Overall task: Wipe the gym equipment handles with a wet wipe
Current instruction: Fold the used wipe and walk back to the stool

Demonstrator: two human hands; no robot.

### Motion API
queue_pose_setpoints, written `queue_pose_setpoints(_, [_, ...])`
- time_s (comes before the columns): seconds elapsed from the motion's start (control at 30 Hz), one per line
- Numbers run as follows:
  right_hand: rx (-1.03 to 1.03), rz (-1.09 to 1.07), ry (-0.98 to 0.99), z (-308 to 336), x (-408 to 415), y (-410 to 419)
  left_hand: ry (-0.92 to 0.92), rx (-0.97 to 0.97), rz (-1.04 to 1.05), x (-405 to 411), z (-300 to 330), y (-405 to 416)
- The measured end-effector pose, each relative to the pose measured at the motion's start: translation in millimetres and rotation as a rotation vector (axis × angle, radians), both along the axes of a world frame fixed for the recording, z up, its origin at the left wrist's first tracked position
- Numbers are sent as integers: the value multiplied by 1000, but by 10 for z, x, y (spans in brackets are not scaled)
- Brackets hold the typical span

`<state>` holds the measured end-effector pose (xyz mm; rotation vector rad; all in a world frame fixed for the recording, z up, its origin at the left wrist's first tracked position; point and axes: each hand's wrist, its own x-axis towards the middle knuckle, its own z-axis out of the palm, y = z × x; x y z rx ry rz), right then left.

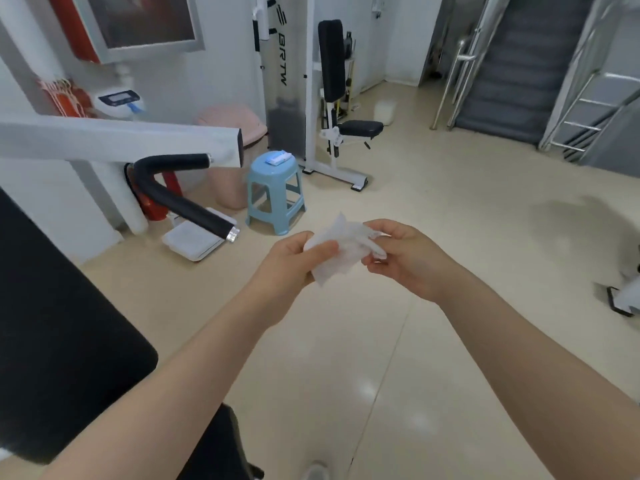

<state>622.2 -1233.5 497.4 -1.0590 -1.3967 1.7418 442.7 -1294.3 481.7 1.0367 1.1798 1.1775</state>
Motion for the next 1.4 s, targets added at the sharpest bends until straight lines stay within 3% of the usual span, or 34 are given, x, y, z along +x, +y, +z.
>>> queue_pose_setpoints(0.17, [-119,3,106,-46,282,1311,-303,-72,-19,165,-21,1328])
queue_pose_setpoints(0.3, [-194,17,104,-266,493,2318,-428,-214,9,350,-185,2199])
queue_pose_setpoints(0.6, [-152,276,-109,-538,431,4779,14,-369,399,404,-498,4248])
queue_pose_setpoints(0.7, [39,409,-242,-543,269,5458,56,-379,518,323,-501,4813])
queue_pose_setpoints(0.83, [124,571,-356,-647,-110,6243,75,-276,649,112,-533,5612])
queue_pose_setpoints(0.97, [120,575,-407,-829,-632,7057,82,-122,574,-129,-625,6489])
queue_pose_setpoints(1.07, [10,512,-265,-877,-1060,7812,135,-82,402,-360,-696,7237])
queue_pose_setpoints(1.17, [-247,429,-75,-801,-1412,8598,101,-98,382,-636,-659,7989])
queue_pose_setpoints(1.3, [-64,562,-160,-737,-1778,9524,367,-93,423,-1096,-604,9016])
queue_pose_setpoints(1.4, [12,525,-179,-738,-2020,10189,491,-142,508,-1365,-616,9741])
